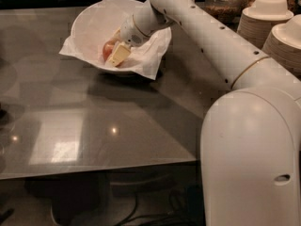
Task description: Pick apple from white bowl
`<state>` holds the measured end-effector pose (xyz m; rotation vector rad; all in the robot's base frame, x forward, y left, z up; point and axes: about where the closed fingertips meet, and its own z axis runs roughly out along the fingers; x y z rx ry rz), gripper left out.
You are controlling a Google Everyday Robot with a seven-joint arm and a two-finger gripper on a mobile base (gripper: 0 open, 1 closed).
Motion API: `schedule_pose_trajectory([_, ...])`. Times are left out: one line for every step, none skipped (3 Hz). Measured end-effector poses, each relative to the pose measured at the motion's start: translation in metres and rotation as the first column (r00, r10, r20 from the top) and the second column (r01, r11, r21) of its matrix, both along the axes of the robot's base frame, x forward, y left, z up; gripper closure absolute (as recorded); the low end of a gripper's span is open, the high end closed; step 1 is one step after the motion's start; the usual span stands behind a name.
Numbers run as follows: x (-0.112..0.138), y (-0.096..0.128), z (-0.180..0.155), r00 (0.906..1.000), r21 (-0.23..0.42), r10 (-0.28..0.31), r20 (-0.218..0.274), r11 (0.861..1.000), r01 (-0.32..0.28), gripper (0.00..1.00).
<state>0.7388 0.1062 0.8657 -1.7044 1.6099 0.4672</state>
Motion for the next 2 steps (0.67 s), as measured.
schedule_pose_trajectory([-0.007,-0.009,0.020,0.9995,-0.042,0.020,0.026,0.999,-0.019,1.00])
schedule_pose_trajectory([-0.022,-0.027,0.049,0.9974,-0.071,0.040,0.059,0.997,-0.036,1.00])
